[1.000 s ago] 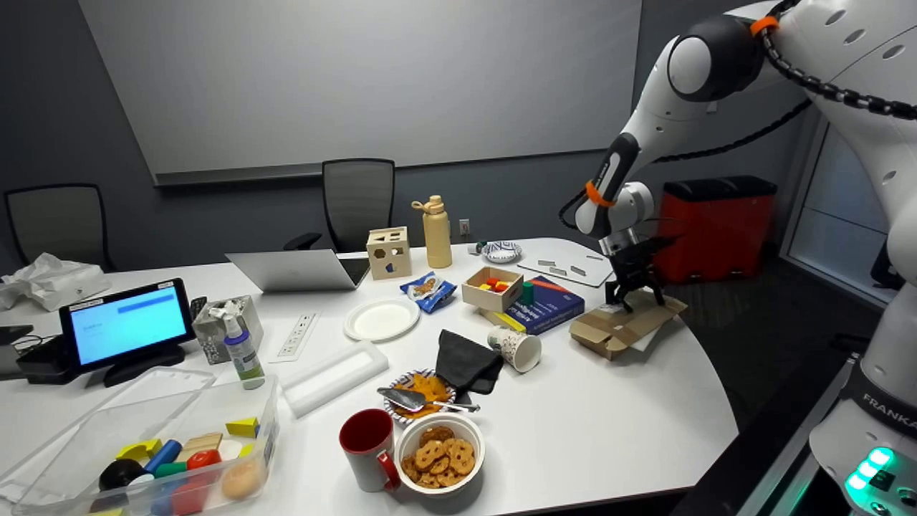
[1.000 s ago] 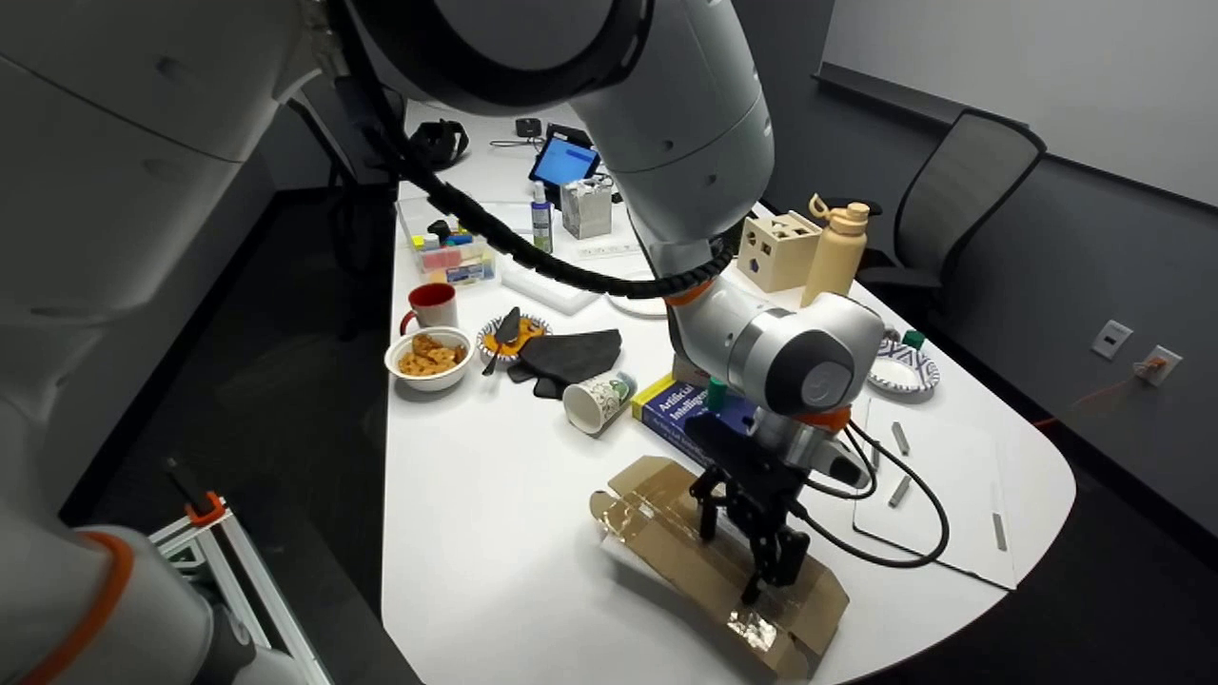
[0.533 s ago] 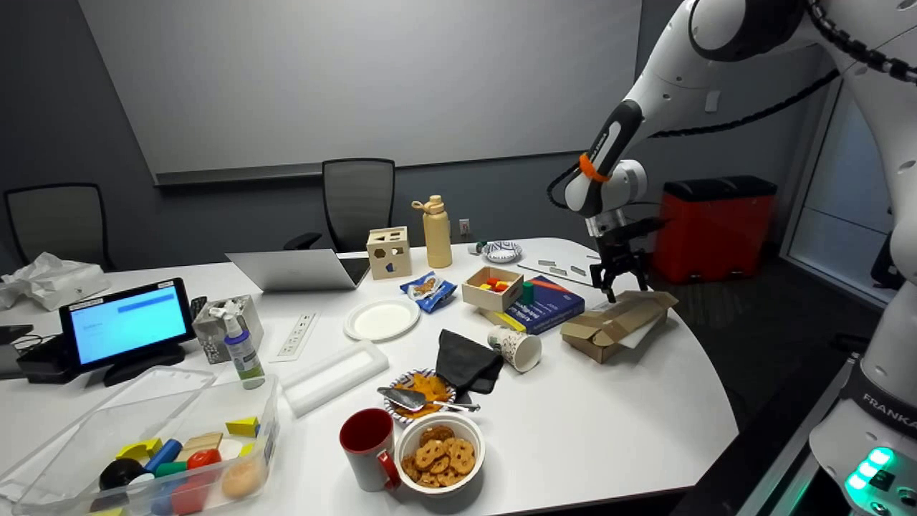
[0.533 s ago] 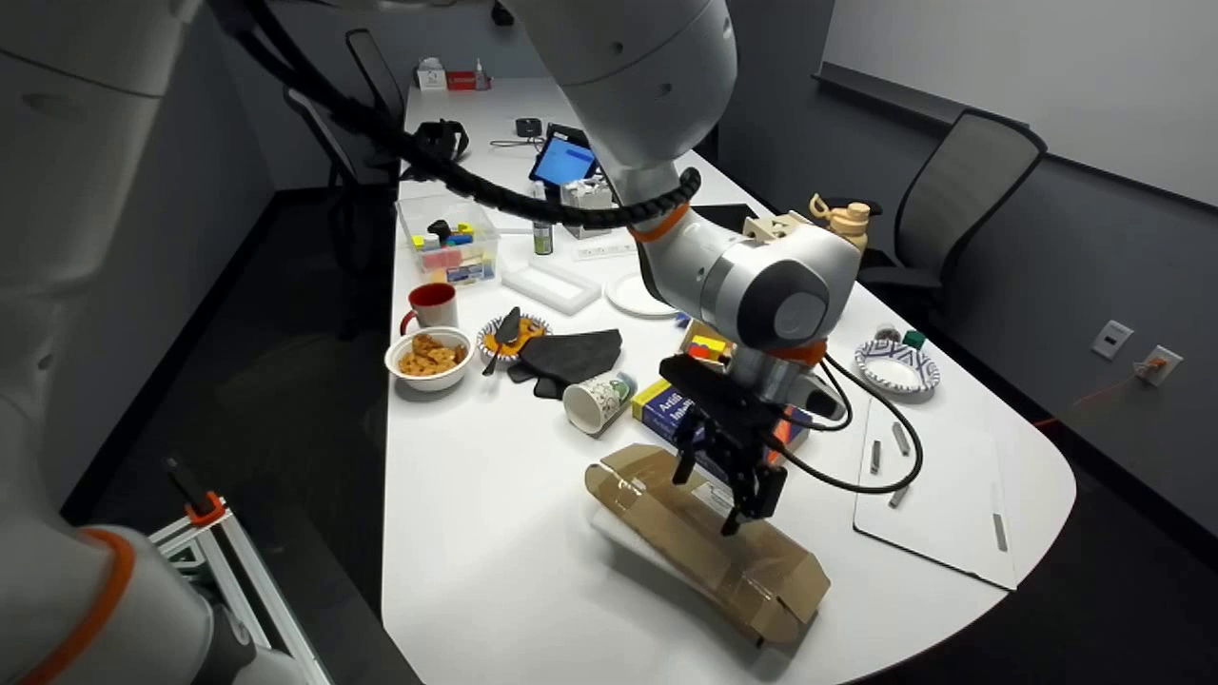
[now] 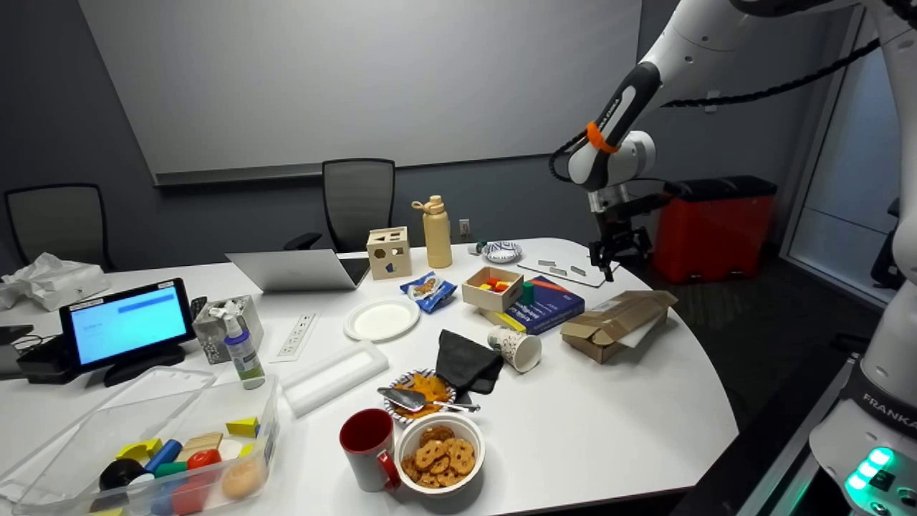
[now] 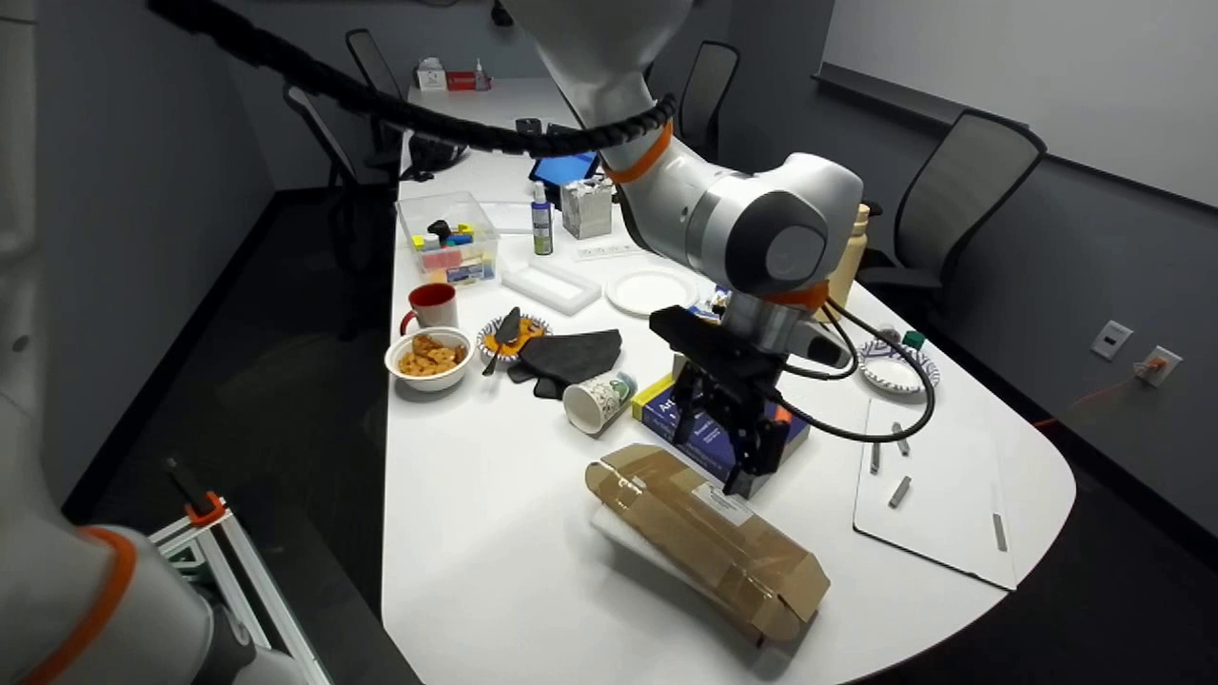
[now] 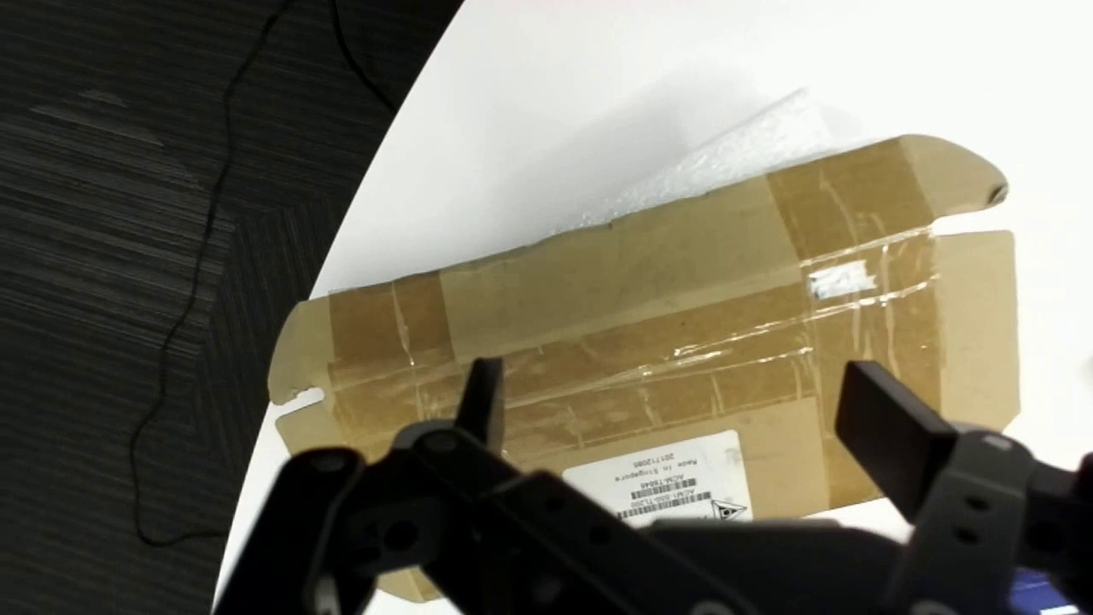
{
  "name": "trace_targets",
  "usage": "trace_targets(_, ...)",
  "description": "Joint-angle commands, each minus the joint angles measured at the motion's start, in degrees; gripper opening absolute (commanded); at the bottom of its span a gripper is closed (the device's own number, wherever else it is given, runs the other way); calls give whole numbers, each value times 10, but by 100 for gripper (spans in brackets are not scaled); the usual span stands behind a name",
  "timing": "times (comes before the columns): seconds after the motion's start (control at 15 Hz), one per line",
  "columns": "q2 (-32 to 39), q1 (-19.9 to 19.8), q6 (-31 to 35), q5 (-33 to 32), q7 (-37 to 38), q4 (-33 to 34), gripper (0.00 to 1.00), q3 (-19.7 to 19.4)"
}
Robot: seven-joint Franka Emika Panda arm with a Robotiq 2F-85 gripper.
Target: Close the brown box.
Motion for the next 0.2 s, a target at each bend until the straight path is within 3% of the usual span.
trace_targets(0.0, -42, 3, 10, 0, -4, -37, 100, -3)
trace_targets(0.13, -50, 5, 12, -6, -2, -44, 100, -4)
